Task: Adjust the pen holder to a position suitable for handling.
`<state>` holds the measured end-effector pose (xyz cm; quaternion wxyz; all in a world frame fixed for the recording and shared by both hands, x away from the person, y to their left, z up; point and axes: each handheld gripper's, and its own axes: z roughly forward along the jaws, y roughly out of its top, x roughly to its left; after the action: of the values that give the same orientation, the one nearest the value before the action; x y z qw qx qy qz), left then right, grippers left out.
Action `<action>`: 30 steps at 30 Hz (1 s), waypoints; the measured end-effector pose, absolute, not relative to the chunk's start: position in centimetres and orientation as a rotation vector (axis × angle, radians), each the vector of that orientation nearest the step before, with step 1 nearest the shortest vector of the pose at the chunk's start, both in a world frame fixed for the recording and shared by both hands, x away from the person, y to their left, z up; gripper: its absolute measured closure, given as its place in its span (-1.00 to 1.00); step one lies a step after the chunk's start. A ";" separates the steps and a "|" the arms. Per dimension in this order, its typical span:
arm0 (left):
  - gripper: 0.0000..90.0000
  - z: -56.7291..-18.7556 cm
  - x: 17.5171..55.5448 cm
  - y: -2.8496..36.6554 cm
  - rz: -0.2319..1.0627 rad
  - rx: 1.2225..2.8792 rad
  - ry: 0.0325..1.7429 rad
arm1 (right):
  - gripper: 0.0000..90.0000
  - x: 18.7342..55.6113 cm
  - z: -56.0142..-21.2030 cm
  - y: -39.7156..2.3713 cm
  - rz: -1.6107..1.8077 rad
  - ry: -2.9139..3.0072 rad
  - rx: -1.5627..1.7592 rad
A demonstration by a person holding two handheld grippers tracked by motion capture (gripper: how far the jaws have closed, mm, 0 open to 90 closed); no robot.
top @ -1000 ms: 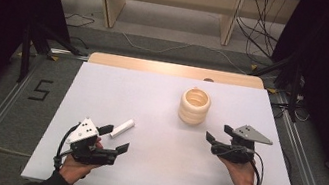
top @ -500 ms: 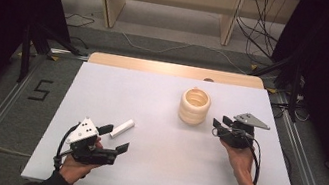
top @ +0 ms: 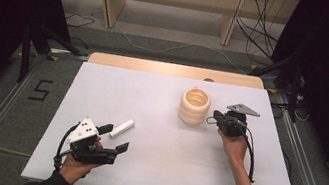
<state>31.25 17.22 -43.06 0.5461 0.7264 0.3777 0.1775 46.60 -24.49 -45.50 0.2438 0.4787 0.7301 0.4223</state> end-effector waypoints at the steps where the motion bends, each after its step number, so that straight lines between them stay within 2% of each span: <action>1: -0.66 -43.1 31.3 17.2 0.422 1.721 0.895 | 0.99 46.6 -45.5 -24.5 1.153 1.994 1.308; 12: -0.66 -43.1 31.3 17.3 0.422 1.717 0.898 | 1.00 48.5 -46.2 -24.1 1.161 1.998 1.352; 30: -0.66 -43.1 31.4 17.3 0.419 1.714 0.907 | 1.00 49.6 -47.0 -23.2 1.148 1.995 1.394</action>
<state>31.40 17.30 -43.10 0.5469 0.7233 0.3827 0.1769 49.62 -23.17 -46.97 0.2233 0.5049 0.7227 0.4157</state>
